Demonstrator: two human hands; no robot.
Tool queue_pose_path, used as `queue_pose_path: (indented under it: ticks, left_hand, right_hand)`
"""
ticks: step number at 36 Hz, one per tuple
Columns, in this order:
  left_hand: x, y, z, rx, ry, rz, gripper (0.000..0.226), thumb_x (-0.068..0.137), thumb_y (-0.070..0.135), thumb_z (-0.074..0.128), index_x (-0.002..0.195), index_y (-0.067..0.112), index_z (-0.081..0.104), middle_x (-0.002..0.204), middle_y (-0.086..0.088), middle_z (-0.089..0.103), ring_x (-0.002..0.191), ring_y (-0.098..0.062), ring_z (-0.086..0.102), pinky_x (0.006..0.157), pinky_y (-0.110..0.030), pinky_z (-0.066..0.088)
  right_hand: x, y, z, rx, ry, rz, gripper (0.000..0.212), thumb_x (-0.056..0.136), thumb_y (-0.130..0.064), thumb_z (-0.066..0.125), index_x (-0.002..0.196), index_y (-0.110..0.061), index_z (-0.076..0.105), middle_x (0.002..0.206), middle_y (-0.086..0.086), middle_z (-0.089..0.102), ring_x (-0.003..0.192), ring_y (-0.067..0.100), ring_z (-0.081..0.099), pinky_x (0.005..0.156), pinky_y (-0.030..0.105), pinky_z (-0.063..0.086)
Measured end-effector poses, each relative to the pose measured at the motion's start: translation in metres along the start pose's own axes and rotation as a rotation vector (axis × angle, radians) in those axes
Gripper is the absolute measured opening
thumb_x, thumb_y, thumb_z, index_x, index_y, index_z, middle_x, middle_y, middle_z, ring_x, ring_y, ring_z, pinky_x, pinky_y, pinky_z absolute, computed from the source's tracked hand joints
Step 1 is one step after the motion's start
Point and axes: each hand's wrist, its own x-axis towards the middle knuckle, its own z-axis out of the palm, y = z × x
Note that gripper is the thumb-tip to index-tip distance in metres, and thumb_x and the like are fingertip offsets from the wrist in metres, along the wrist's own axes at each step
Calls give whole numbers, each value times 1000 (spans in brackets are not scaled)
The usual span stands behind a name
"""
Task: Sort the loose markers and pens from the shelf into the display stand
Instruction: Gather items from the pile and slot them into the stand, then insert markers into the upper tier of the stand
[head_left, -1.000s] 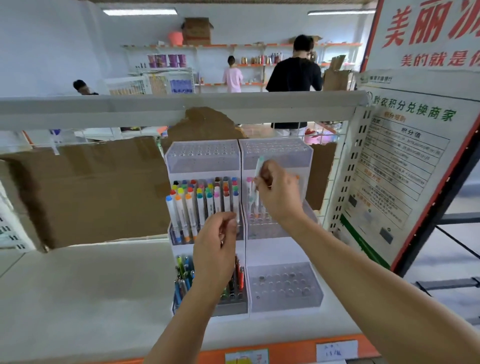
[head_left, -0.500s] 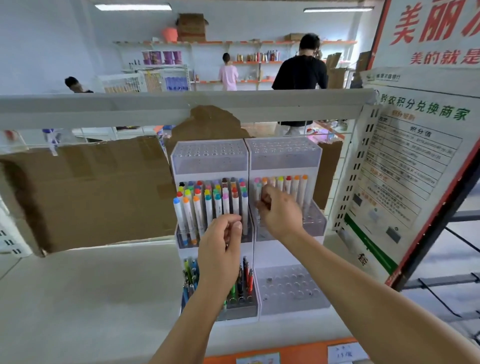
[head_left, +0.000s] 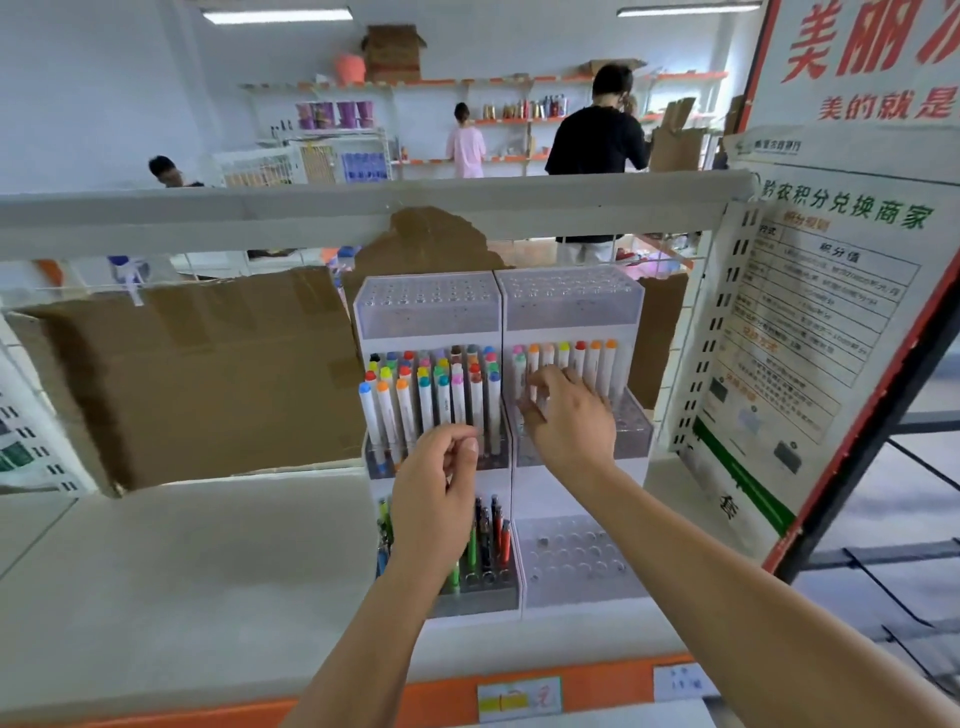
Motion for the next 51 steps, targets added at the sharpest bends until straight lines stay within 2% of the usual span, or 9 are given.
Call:
queue_pose_path:
  ticks: [2, 6, 11, 15, 23, 29, 35, 41, 51]
  left_hand:
    - [-4, 2, -5, 19, 16, -23, 19, 96, 23, 50, 108, 17, 64, 96, 5, 65, 89, -8, 61, 80, -20, 49]
    - [-13, 3, -16, 76, 50, -51, 19, 97, 22, 49, 108, 17, 64, 96, 5, 66, 88, -9, 61, 78, -24, 50]
    - [-31, 3, -32, 221, 93, -102, 22, 97, 22, 48, 111, 14, 63, 103, 3, 64, 87, -9, 58, 68, -14, 41]
    - [-57, 0, -53, 352, 108, -197, 23, 98, 27, 46, 110, 16, 62, 105, 1, 62, 88, -14, 59, 72, -28, 47]
    - [-110, -11, -114, 626, 44, -437, 35, 98, 33, 43, 126, 15, 56, 126, -5, 57, 116, -25, 47, 93, -37, 39]
    - [-149, -20, -170, 812, 18, -618, 42, 99, 39, 38, 132, 17, 48, 138, -4, 48, 126, -26, 39, 101, -37, 31]
    - [-182, -44, -233, 902, -22, -745, 53, 99, 48, 31, 141, 17, 38, 151, -4, 33, 141, -23, 26, 113, -39, 24]
    - [-213, -64, -295, 980, -62, -832, 58, 98, 53, 25, 146, 21, 30, 154, -1, 27, 141, -21, 25, 113, -38, 24]
    - [-250, -108, -403, 995, -96, -925, 64, 96, 59, 22, 149, 23, 23, 158, -1, 16, 146, -21, 12, 117, -40, 13]
  right_hand:
    - [-6, 2, -4, 29, 17, -14, 30, 94, -30, 54, 122, -20, 53, 126, -1, 54, 119, 23, 49, 97, 40, 40]
    - [-22, 5, -13, 41, 56, -96, 35, 95, -28, 52, 128, -16, 49, 131, 2, 49, 123, 24, 45, 100, 39, 36]
    - [-44, -4, -17, 90, 85, -280, 31, 91, -18, 56, 120, -9, 55, 119, 8, 57, 110, 28, 53, 89, 40, 43]
    - [-70, -19, -9, 164, 39, -417, 26, 87, -15, 61, 112, -8, 60, 106, 8, 64, 97, 30, 60, 84, 39, 47]
    - [-119, -67, 11, 129, -310, -641, 37, 97, -26, 44, 133, -17, 46, 134, 2, 51, 123, 23, 44, 96, 34, 34]
    - [-146, -115, 36, -6, -542, -765, 43, 99, -39, 36, 136, -17, 37, 136, 4, 47, 125, 25, 42, 99, 37, 34]
    - [-173, -169, 67, -38, -718, -846, 59, 99, -48, 30, 149, -19, 18, 154, 3, 26, 138, 22, 28, 111, 37, 24]
    - [-200, -232, 94, -44, -785, -910, 63, 99, -52, 25, 152, -20, 12, 159, 2, 11, 144, 22, 17, 116, 38, 13]
    - [-250, -348, 138, 2, -808, -957, 65, 99, -55, 24, 152, -20, 11, 157, 1, 17, 142, 23, 21, 113, 37, 16]
